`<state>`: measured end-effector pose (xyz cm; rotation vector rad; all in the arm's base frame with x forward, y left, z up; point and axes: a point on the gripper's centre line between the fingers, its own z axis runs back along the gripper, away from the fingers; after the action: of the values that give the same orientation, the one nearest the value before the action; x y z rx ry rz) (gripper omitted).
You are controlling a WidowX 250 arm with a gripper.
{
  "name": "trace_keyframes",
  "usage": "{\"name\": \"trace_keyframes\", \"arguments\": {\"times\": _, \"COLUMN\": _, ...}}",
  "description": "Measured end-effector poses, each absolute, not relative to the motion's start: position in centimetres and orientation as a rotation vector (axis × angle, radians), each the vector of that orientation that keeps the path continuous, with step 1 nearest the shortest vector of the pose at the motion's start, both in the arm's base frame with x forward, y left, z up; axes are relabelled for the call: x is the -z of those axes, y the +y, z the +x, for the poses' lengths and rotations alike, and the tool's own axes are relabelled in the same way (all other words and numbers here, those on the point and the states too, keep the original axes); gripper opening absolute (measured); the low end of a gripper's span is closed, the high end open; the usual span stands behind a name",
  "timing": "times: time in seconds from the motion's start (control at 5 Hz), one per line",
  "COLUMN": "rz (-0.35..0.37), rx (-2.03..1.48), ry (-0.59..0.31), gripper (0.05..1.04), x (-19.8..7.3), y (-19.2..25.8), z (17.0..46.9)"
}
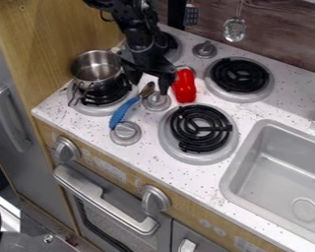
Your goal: Moved the silver pot from the front burner in the left side to the front burner in the right side.
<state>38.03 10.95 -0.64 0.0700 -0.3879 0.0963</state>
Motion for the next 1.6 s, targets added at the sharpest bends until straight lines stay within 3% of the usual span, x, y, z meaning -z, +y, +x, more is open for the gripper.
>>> {"name": "trace_keyframes", "arguments": {"times": 0.4, "rz": 0.164, "rx": -0.128, "ry": -0.417, "gripper": 0.999, "x": -0.1, "y": 15.0, "z": 41.3}}
{"name": "trace_keyframes", "arguments": {"times": 0.8, "rz": 0.185, "rx": -0.25, "ry": -0.426, "gripper": 0.999, "x": -0.4, "y": 19.1, "z": 40.1}}
{"name": "trace_keyframes", "arguments": {"times": 1.2, "rz": 0.139, "rx": -0.271, "ry": -0.309, "gripper": 0.962, "x": 3.9, "y": 19.6, "z": 39.3}}
{"name": "trace_keyframes", "arguments": {"times": 1.6, "rz": 0.129, "rx": -0.219, "ry": -0.322, "gripper": 0.389, "x": 4.3, "y": 18.2, "z": 39.1}}
